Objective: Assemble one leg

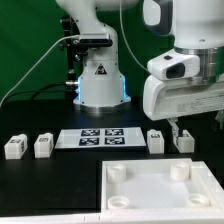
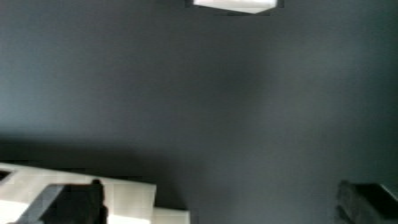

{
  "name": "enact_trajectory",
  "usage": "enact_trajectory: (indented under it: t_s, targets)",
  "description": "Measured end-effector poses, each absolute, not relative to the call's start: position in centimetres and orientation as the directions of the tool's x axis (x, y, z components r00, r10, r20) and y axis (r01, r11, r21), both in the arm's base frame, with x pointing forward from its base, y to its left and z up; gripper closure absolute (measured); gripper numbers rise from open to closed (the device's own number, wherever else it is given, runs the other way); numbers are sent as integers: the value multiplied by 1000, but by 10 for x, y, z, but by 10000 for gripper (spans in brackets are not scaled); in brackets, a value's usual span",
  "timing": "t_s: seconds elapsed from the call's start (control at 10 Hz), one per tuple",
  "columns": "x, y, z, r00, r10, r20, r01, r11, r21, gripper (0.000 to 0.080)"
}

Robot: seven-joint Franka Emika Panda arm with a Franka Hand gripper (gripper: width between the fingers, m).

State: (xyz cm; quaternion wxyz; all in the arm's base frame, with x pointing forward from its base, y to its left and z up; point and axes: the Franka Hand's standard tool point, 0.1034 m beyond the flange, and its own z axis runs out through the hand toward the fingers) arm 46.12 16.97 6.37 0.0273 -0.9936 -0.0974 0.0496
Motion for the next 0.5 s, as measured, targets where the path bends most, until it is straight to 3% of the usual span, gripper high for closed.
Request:
enact_trajectory:
  t_s: [0.2, 0.5]
  targets:
    - [442, 174, 57, 969, 155, -195, 148, -988, -48, 150]
    - [421, 184, 61, 826, 68, -560, 80, -997, -3, 150]
